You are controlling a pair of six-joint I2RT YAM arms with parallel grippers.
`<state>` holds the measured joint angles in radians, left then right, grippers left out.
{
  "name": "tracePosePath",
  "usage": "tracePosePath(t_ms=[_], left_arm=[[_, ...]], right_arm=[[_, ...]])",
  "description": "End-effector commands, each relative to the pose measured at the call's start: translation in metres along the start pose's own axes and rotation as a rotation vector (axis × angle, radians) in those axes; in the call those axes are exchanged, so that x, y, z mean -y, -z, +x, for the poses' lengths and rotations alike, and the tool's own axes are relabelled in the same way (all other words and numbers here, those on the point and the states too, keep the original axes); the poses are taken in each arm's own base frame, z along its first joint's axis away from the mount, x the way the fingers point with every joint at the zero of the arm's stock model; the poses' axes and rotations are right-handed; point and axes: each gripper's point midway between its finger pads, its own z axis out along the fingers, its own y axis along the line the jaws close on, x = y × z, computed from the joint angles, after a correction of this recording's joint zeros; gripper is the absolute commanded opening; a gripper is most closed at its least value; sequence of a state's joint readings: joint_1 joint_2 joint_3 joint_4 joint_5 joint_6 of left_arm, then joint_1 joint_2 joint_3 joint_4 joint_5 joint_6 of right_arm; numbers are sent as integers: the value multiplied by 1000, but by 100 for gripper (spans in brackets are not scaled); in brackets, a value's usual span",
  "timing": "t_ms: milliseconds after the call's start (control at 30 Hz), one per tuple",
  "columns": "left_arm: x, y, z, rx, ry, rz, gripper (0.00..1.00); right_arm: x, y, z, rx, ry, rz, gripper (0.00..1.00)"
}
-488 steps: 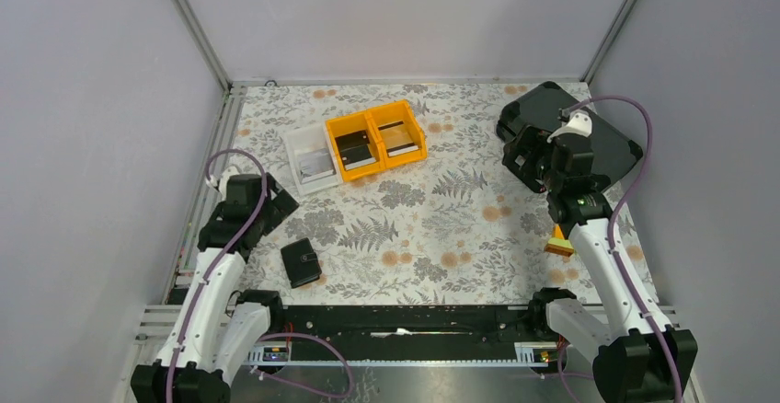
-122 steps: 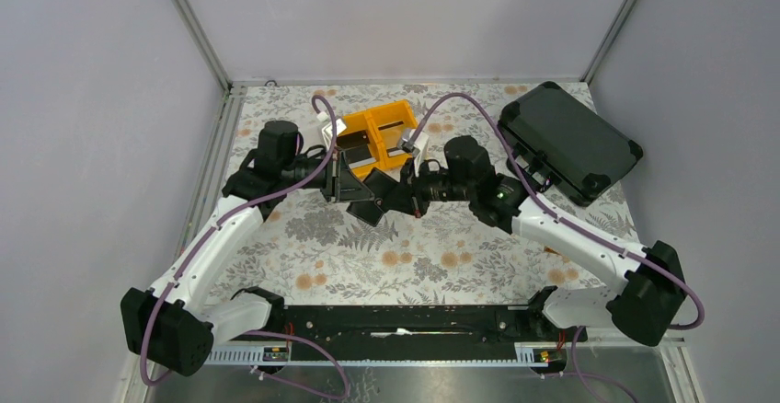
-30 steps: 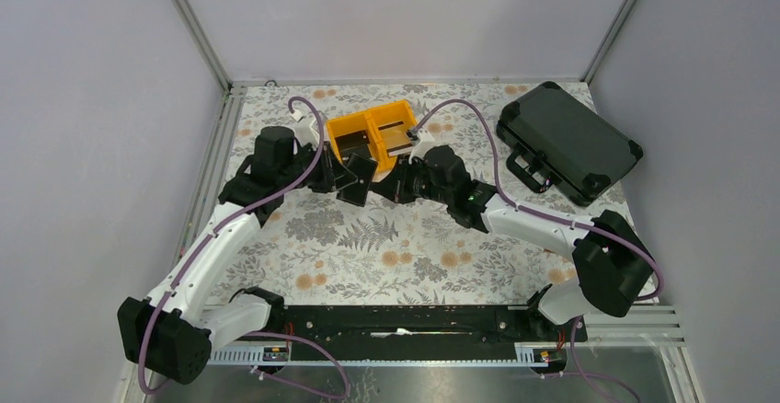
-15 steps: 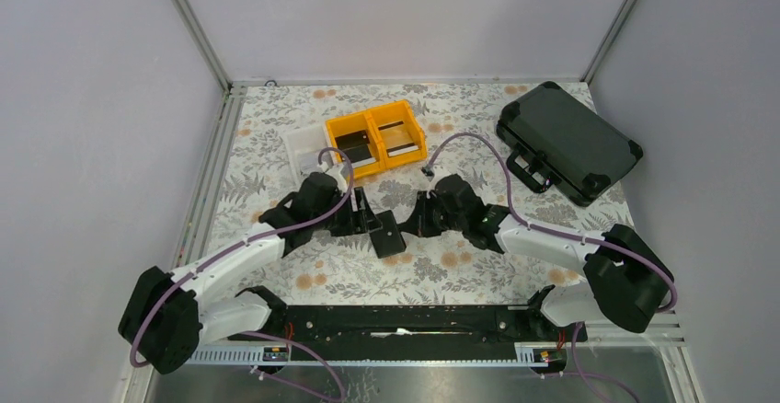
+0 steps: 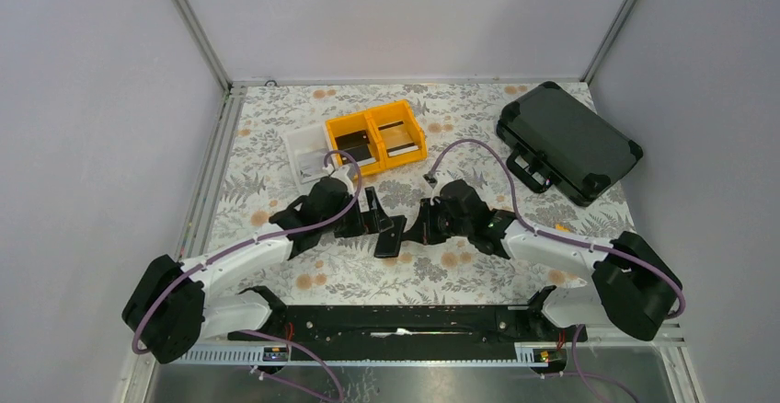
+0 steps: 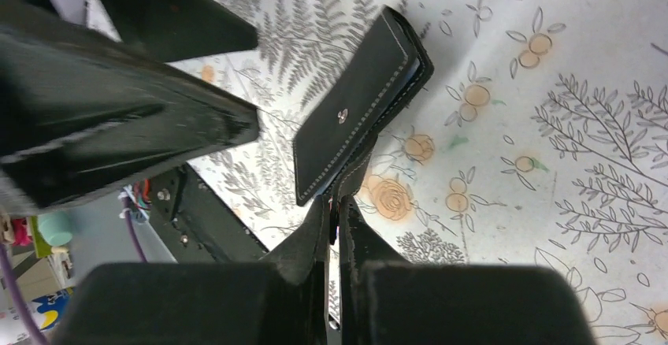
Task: Put the credit cards into the card holder
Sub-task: Open the card holder at the center of the board.
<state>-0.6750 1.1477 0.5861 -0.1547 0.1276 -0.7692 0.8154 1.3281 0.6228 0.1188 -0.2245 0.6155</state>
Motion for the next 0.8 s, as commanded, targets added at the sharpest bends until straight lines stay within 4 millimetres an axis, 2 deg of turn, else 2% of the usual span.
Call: tracePosePath(t_ms=[0, 333, 667, 767], left_arm=[[16, -6, -9, 49, 26, 74, 95], [11, -19, -3, 15, 35, 54, 77], [27, -22, -2, -4, 12, 129, 80], [32, -23, 4, -26, -6, 147, 82]], right_arm=[[-32, 16, -31, 101, 50, -113, 0], [-37, 15, -36, 105, 64, -124, 0], [-38, 12, -38, 103, 68, -125, 0], [-39, 11, -37, 102, 67, -131, 0]])
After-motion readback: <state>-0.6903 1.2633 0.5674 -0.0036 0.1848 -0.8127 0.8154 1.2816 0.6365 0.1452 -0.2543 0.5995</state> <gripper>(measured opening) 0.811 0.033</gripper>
